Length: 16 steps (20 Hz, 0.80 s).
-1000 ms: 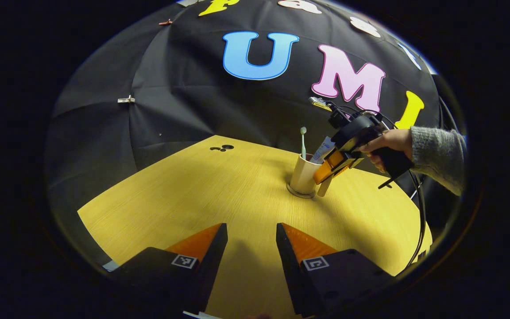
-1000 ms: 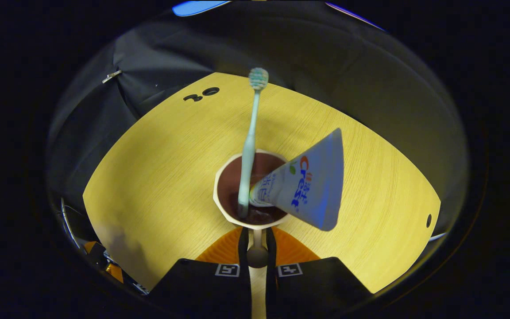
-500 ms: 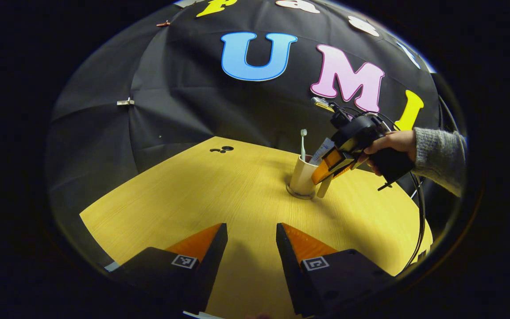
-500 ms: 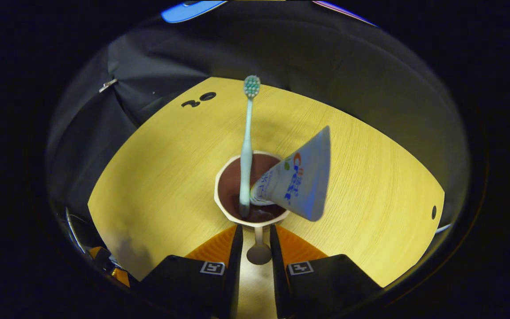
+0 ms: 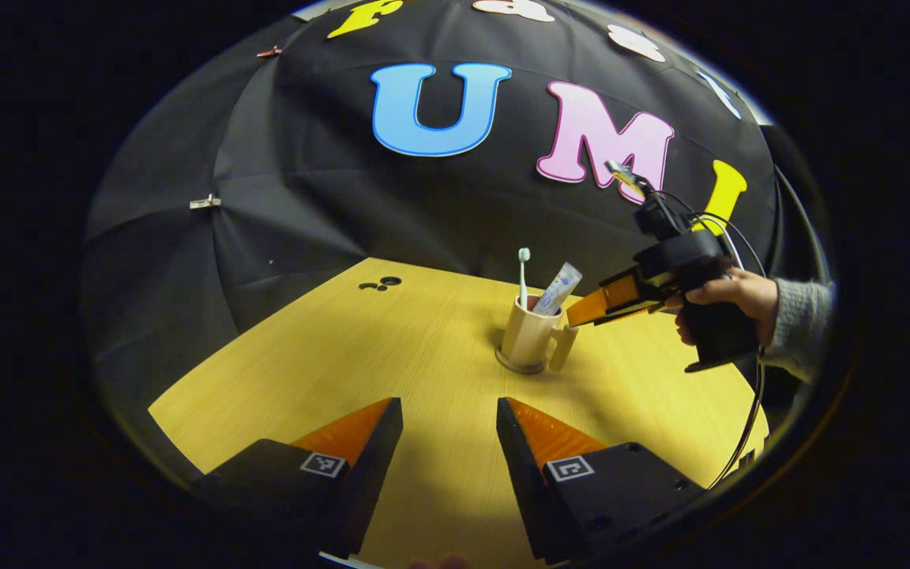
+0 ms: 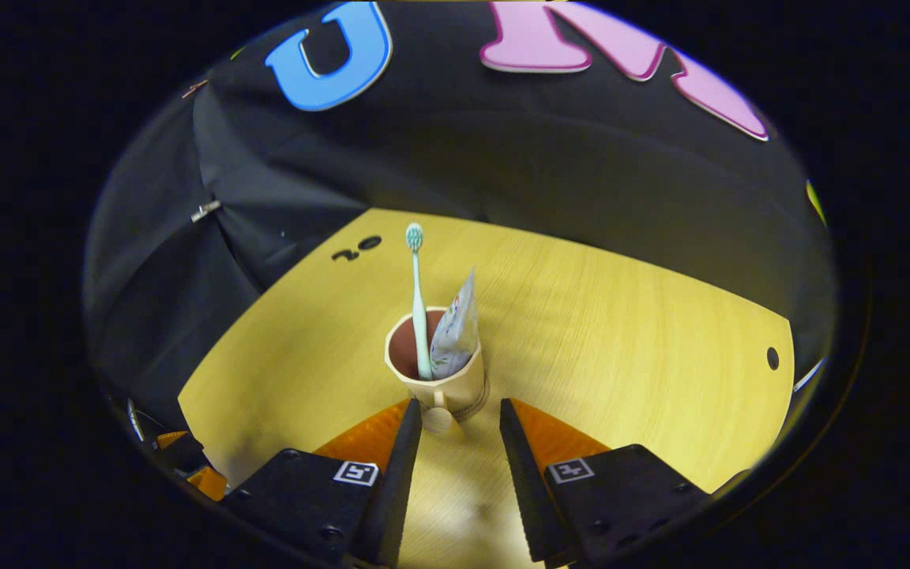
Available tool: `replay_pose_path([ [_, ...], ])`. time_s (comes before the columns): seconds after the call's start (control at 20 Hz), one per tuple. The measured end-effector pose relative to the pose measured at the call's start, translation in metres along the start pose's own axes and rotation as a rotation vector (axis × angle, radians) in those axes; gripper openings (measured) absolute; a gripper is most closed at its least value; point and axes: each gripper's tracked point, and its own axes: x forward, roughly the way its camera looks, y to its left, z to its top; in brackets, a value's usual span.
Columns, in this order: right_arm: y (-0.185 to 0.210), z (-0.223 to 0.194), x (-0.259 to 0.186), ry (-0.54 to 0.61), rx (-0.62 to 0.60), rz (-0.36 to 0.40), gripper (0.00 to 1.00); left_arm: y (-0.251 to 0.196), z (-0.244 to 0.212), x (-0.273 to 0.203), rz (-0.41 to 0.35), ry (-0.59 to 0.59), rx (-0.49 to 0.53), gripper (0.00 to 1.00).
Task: Put the toothbrush and toothpaste on the desktop into the cup, then pick up the cup and place it on the coaster on the desktop.
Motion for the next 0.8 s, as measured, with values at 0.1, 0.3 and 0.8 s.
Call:
replay_pose_path([
  [0.1, -0.005, 0.014, -0.029, -0.085, 0.016, -0.014, 0.63, -0.01, 0.024, -0.003, -0.018, -0.034, 0.023, 0.78],
  [0.3, -0.006, 0.037, -0.088, -0.235, 0.038, -0.039, 0.63, -0.036, 0.053, -0.005, -0.065, -0.057, 0.055, 0.81],
  [0.8, -0.013, 0.012, -0.203, -0.344, 0.05, -0.094, 0.66, -0.096, 0.116, -0.036, -0.131, -0.108, 0.1, 0.82],
])
